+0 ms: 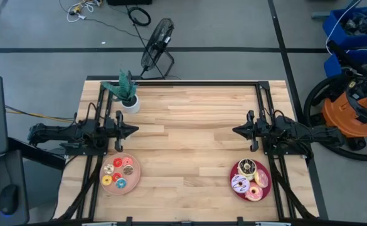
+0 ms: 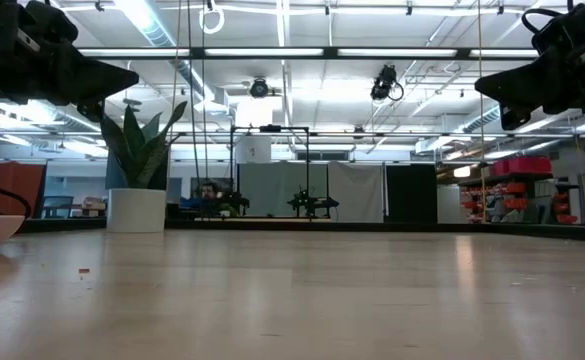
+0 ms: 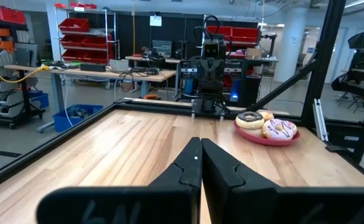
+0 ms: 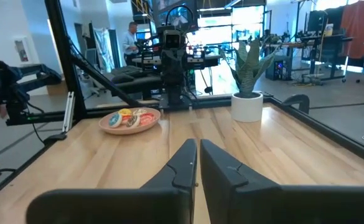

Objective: Pick & Place donuts
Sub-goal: Return to Home Position

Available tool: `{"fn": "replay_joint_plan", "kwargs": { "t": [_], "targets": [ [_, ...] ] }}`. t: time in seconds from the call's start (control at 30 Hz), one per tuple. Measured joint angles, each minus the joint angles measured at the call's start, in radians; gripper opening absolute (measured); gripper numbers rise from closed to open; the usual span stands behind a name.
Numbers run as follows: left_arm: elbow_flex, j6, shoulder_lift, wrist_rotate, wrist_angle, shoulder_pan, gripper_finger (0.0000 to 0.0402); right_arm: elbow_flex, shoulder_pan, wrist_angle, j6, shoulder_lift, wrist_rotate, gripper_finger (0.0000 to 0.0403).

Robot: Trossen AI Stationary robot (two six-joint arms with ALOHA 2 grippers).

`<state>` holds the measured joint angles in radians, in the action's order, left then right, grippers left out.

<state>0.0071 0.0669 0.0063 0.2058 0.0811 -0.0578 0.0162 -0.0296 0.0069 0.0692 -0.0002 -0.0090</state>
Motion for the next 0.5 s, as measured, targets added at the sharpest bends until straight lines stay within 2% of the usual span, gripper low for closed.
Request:
{"fn": "replay_joint_plan", "kwargs": {
  "t": [0.5],
  "targets": [
    [0.0,-0.001,0.0,0.0,0.003,0.0,0.0012,0.0,0.0,0.0,0.0,0.0,0.0,0.0031]
  ]
}}
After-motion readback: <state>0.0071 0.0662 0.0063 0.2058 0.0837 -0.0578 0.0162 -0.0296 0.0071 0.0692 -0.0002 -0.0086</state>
